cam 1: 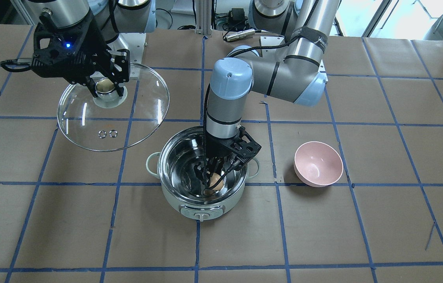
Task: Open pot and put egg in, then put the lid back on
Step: 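Open the left gripper to drop the egg into the pot and withdraw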
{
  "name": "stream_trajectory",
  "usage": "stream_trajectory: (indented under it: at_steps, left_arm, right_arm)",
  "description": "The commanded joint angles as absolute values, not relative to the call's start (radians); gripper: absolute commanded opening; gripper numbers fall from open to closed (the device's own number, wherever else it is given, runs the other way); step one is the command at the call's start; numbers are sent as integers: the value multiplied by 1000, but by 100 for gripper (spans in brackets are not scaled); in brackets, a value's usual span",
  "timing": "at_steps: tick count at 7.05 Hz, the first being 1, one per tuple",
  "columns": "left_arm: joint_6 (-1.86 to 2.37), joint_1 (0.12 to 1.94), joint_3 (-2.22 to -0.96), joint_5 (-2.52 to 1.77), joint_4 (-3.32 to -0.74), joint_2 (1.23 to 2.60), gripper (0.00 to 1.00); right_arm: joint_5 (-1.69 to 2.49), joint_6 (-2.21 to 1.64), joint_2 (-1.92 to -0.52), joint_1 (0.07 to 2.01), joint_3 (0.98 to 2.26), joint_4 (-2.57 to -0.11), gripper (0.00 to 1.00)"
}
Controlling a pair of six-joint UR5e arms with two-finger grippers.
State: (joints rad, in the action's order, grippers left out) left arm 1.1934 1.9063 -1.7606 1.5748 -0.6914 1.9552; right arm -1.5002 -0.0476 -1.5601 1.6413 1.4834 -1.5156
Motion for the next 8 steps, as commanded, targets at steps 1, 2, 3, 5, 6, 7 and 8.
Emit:
stream_trajectory:
  at_steps: [1, 2, 3, 5, 6, 7, 8]
  left_arm:
    - [1181, 1907, -1747, 1581, -689, 1942, 87]
    - [1175, 1899, -1723, 1585, -693, 1921, 89]
    - [1164, 1873, -1718, 1585, -719, 1901, 90]
    - [1047, 1759, -1718, 1572, -892, 1795, 92]
    - [931, 1694, -1717, 1572, -1019, 1737, 93]
    - [828, 1633, -1717, 1572, -1123, 1682, 94]
    - [690, 1570, -1715, 1571, -1225, 1627, 95]
  right_arm:
    - [-1500, -48, -1560, 1641, 1483, -1516, 6]
    - [-1500, -48, -1560, 1641, 1483, -1514, 6]
    - [-1500, -48, -1560, 1641, 1483, -1514, 6]
    - [-1500, -48, -1562, 1643, 1485, -1516, 6]
    - [-1500, -48, -1560, 1643, 1485, -1516, 6]
    - [-1500, -48, -1560, 1644, 1485, -1516, 6]
    - [-1500, -48, -1560, 1644, 1483, -1516, 6]
